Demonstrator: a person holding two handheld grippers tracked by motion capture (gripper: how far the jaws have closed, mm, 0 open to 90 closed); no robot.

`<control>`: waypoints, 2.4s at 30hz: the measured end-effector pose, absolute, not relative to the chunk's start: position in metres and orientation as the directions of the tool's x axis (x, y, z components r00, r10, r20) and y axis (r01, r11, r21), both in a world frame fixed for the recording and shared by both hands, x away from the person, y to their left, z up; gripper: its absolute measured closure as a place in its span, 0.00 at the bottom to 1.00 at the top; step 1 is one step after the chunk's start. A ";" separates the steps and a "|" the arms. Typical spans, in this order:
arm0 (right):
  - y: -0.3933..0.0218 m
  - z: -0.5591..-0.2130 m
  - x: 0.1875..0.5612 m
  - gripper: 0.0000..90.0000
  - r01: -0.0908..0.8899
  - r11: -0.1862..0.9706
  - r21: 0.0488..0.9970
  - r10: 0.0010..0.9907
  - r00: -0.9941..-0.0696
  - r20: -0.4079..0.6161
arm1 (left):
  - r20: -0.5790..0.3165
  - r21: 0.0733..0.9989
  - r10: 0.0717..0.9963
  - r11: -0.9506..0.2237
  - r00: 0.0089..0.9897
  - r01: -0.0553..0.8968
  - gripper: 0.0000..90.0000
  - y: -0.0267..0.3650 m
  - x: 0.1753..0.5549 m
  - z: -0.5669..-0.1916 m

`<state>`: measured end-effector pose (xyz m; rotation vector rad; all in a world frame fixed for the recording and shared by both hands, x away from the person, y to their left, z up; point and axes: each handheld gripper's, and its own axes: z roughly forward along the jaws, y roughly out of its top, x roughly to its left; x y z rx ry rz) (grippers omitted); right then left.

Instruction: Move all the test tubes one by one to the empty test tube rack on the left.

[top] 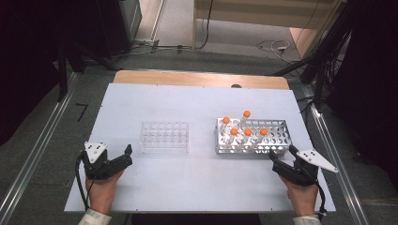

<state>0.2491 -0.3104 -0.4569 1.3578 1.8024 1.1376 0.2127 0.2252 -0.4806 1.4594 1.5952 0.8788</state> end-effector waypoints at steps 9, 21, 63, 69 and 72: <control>-0.294 -0.452 0.260 0.30 0.420 0.137 0.897 0.946 -0.325 0.008 | -0.092 0.887 0.995 0.095 -0.030 0.452 0.07 0.224 0.214 -0.481; -0.273 -0.454 0.278 0.44 0.406 0.176 0.897 0.933 -0.358 -0.021 | -0.093 0.886 0.995 0.095 -0.028 0.454 0.07 0.224 0.213 -0.481; -0.267 -0.397 0.252 0.80 0.275 0.124 0.953 0.909 -0.417 0.003 | -0.093 0.892 0.996 0.086 -0.005 0.444 0.07 0.221 0.207 -0.479; -0.259 -0.404 0.242 0.80 0.292 0.150 0.944 0.886 -0.463 0.002 | -0.093 0.900 0.996 0.082 0.004 0.428 0.07 0.218 0.202 -0.476; -0.246 -0.411 0.235 0.80 0.307 0.174 0.936 0.863 -0.504 0.005 | -0.090 0.902 0.996 0.077 0.012 0.425 0.07 0.215 0.200 -0.474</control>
